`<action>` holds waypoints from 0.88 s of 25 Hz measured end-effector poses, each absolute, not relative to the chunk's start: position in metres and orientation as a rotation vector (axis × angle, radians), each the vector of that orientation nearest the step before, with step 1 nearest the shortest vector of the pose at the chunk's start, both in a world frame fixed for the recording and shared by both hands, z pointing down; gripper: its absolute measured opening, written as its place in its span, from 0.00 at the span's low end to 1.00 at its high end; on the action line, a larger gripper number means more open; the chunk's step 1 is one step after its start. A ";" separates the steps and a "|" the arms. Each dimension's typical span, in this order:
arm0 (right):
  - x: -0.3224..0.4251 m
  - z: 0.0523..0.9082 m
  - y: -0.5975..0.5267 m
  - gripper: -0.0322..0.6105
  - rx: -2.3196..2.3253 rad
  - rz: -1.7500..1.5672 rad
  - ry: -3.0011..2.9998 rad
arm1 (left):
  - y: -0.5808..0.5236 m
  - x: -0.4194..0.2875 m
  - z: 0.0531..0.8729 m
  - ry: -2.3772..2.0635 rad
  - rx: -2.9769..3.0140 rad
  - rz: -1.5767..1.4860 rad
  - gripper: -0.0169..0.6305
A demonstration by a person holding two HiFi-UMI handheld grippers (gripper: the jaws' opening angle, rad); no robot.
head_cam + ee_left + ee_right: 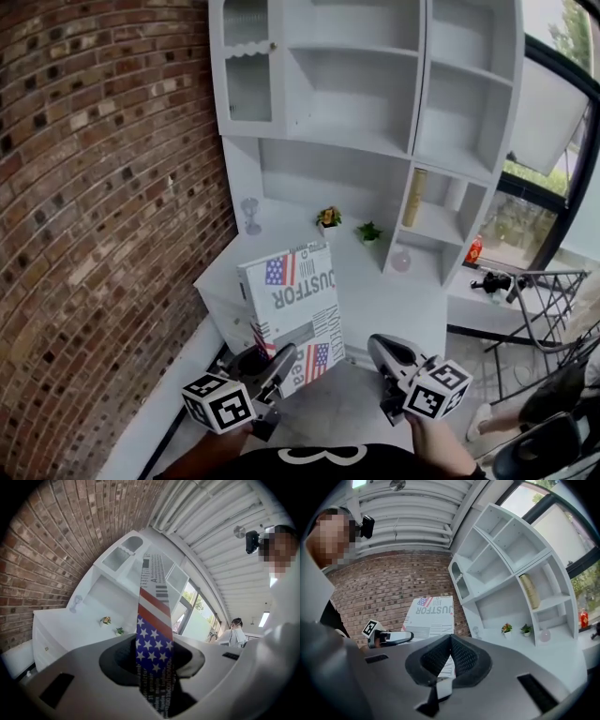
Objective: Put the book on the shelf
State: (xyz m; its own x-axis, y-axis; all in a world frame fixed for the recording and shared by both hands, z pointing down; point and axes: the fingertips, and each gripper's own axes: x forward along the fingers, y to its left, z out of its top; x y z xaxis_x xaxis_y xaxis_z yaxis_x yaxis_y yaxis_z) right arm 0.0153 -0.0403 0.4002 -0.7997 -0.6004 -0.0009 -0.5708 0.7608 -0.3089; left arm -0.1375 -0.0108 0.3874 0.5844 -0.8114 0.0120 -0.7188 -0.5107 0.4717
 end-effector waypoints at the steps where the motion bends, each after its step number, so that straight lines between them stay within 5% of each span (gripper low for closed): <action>1: 0.011 0.401 -0.045 0.07 -0.958 -0.451 2.850 | -0.016 -0.142 0.389 -1.221 2.390 -0.291 0.25; 22: -0.012 0.400 -0.114 0.07 -0.994 -0.415 2.838 | -0.092 -0.163 0.390 -1.185 2.424 -0.300 0.25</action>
State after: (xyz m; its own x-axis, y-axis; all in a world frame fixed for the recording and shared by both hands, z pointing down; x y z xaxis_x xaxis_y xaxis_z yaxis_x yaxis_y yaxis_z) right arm -0.0119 -0.1143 0.4004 -0.7806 -0.6249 -0.0094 -0.5960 0.7489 -0.2896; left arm -0.1631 -0.0921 0.3903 0.6129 -0.7902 -0.0076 -0.6989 -0.5465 0.4615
